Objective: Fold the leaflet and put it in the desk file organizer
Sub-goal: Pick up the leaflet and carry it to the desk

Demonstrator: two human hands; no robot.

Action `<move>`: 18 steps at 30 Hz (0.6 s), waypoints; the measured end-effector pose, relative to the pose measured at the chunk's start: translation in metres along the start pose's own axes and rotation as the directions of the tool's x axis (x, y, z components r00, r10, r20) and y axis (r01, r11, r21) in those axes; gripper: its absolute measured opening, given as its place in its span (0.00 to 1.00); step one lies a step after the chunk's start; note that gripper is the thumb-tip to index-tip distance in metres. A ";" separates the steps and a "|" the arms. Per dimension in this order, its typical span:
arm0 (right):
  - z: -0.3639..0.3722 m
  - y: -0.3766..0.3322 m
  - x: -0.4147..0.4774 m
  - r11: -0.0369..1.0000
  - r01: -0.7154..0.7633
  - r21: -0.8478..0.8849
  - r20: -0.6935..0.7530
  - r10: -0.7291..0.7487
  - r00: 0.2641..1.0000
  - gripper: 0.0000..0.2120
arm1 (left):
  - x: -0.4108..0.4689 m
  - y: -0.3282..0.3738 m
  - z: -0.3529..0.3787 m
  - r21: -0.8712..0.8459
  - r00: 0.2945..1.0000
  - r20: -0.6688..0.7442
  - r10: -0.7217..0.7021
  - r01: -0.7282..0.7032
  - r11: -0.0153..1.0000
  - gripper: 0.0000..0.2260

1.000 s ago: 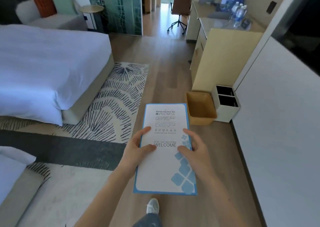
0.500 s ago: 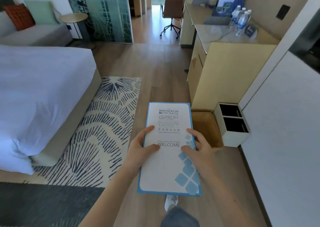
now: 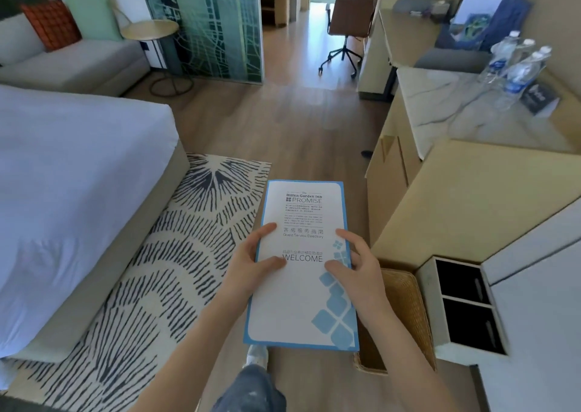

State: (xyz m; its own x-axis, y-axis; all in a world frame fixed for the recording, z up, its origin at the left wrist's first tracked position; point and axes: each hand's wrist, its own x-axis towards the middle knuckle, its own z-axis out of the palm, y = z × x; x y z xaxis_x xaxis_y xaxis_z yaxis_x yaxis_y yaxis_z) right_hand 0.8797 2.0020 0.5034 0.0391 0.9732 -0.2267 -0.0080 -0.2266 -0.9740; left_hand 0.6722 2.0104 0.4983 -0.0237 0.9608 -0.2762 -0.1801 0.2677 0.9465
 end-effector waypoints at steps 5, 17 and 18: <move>0.022 -0.018 0.148 1.000 0.019 -0.001 -0.012 -0.019 1.000 0.24 | 0.150 0.027 -0.007 0.005 1.000 0.011 0.023 -0.024 1.000 0.26; 0.025 -0.124 0.463 0.997 0.059 0.048 -0.219 -0.047 0.975 0.24 | 0.505 0.156 0.039 0.086 0.968 0.247 0.039 -0.062 0.994 0.27; 0.020 -0.127 0.489 0.997 0.054 0.049 -0.233 -0.041 0.972 0.25 | 0.533 0.159 0.046 0.095 0.967 0.254 0.038 -0.064 0.993 0.27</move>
State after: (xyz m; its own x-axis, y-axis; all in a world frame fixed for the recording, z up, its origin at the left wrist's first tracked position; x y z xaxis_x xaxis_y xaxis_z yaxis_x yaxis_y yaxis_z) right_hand 0.8799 2.5071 0.5164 0.2714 0.9455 -0.1798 -0.0545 -0.1714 -0.9837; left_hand 0.6763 2.5682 0.5092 0.2198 0.9571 -0.1888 -0.0842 0.2114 0.9738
